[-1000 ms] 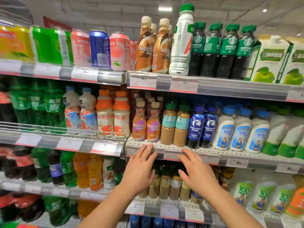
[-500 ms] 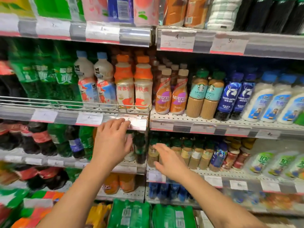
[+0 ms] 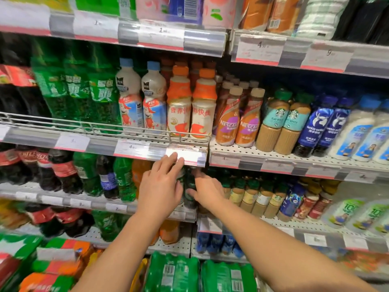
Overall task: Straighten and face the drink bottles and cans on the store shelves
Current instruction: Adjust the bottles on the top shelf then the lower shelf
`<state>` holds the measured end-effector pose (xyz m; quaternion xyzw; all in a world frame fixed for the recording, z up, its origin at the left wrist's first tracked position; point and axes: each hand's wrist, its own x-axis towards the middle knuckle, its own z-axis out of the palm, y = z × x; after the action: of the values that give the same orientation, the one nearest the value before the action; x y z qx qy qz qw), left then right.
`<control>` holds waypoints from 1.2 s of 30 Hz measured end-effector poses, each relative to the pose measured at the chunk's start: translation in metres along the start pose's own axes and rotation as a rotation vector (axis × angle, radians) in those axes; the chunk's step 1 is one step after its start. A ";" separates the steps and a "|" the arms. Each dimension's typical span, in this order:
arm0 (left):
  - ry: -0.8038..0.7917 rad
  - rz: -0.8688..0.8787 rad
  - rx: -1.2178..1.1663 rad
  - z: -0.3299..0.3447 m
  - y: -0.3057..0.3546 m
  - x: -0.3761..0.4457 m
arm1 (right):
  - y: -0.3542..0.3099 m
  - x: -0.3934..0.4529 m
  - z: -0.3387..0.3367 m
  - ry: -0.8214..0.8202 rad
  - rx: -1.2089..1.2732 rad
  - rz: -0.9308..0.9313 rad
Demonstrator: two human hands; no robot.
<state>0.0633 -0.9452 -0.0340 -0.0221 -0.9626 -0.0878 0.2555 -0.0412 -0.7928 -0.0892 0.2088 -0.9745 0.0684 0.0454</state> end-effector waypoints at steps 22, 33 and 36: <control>-0.210 -0.093 -0.409 -0.022 0.095 -0.076 | 0.098 -0.220 -0.059 0.178 0.566 0.102; -0.477 -0.066 -0.619 -0.009 0.198 -0.130 | 0.123 -0.272 -0.110 0.154 1.029 -0.023; -0.397 -0.057 -0.577 -0.010 0.212 -0.130 | 0.127 -0.278 -0.119 0.142 1.056 -0.050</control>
<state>0.1995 -0.7380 -0.0567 -0.0832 -0.9291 -0.3575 0.0441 0.1659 -0.5492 -0.0191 0.2212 -0.7968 0.5622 0.0017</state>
